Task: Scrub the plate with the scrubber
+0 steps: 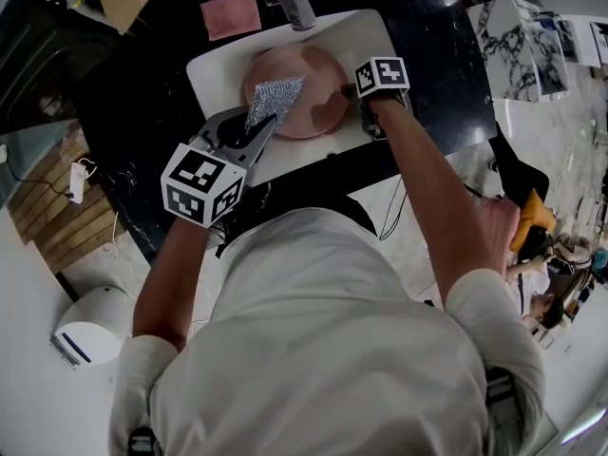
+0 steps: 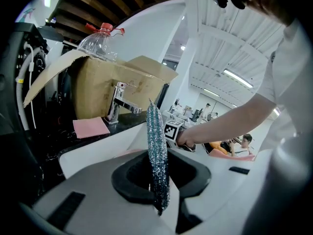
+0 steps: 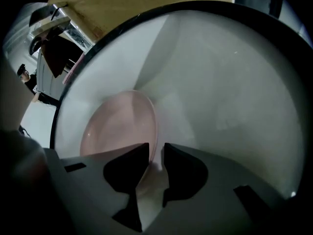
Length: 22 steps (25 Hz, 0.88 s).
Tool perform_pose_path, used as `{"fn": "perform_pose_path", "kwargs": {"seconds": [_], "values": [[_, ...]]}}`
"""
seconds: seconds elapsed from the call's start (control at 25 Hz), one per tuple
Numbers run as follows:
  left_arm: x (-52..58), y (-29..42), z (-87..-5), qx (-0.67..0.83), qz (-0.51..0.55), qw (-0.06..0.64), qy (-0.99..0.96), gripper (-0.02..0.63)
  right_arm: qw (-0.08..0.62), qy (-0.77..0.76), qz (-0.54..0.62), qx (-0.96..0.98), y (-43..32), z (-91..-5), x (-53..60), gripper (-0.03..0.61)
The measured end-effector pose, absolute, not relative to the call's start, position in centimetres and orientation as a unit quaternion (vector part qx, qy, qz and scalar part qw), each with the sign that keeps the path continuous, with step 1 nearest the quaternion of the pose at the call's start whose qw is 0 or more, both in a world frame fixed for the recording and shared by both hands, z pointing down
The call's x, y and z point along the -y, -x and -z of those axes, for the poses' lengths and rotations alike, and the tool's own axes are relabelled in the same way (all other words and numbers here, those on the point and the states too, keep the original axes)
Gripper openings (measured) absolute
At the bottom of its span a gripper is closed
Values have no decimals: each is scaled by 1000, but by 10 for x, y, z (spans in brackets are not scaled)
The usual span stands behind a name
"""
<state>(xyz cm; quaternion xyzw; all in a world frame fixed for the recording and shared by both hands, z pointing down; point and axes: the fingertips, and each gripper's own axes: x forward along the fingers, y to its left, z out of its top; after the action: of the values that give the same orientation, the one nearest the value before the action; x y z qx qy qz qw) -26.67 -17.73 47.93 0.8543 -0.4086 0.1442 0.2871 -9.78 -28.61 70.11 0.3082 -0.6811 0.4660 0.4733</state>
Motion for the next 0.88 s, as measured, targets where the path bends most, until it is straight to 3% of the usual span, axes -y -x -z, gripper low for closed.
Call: {"fn": "perform_pose_path", "kwargs": {"seconds": [0.36, 0.48, 0.88], "values": [[177, 273, -485, 410, -147, 293, -851, 71, 457, -315, -498, 666, 99, -712, 286, 84], [178, 272, -485, 411, -147, 291, -851, 71, 442, -325, -502, 669, 100, -707, 288, 34], [178, 262, -476, 423, -145, 280, -849, 71, 388, -374, -463, 704, 88, -661, 306, 20]]}}
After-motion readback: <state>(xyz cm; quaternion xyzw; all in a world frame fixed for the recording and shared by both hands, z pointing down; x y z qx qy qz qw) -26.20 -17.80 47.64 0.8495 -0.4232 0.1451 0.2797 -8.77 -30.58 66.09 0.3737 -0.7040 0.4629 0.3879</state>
